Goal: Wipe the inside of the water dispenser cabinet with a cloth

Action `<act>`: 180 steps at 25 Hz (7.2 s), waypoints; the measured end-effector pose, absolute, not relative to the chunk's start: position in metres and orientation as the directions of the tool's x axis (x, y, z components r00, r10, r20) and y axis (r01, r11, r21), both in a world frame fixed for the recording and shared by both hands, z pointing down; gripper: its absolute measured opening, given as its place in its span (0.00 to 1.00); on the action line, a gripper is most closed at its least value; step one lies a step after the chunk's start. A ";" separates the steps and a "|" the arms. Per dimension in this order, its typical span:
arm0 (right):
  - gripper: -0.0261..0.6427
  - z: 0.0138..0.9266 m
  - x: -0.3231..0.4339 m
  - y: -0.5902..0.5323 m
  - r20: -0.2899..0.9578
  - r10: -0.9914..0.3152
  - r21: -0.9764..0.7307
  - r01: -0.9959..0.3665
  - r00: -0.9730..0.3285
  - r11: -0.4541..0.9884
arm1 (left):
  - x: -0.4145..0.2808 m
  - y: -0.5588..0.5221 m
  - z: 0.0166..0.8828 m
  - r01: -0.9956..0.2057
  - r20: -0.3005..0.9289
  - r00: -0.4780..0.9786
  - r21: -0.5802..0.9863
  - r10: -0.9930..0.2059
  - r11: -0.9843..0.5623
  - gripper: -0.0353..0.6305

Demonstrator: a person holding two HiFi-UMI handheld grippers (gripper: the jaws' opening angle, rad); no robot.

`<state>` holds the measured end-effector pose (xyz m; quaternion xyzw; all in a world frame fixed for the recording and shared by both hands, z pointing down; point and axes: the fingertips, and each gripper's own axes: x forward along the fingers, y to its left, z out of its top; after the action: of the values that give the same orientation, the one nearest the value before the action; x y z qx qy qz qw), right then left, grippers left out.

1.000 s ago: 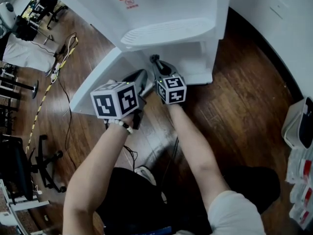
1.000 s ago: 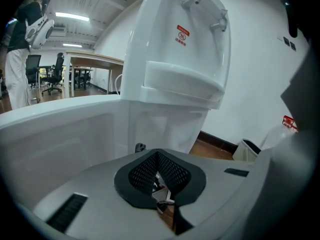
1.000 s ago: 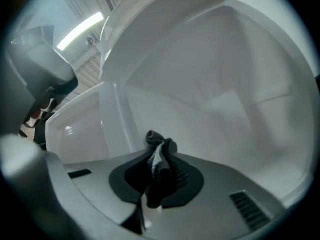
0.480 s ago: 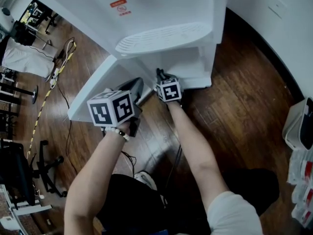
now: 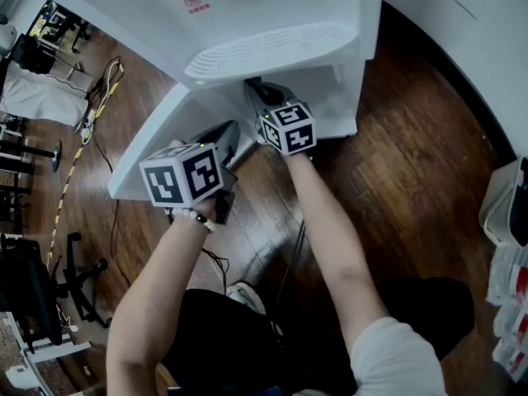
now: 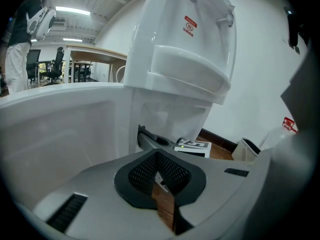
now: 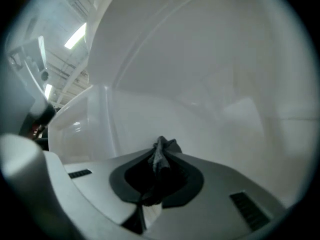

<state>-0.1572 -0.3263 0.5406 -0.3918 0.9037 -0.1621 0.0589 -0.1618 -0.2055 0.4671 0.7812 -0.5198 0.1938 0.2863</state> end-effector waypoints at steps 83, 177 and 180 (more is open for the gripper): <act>0.12 0.579 -0.073 -0.426 0.079 -0.961 -0.672 -0.727 -0.264 0.144 | -0.160 -0.198 0.461 -0.926 0.620 0.377 0.251 -0.688 -0.281 0.04; 0.13 0.500 0.040 -0.379 -0.067 -0.942 -0.936 -0.348 0.329 -0.055 | -0.177 -0.190 0.474 -0.862 0.611 0.507 0.374 -0.608 -0.343 0.04; 0.13 0.537 0.037 -0.380 0.037 -0.945 -0.943 -0.301 0.325 -0.141 | -0.175 -0.190 0.473 -0.863 0.611 0.505 0.372 -0.610 -0.341 0.04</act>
<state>0.0371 -0.3802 0.5368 -0.6699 0.4649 -0.3486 0.4621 -0.1751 -0.1903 0.4733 0.7975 -0.4617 0.1860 0.3409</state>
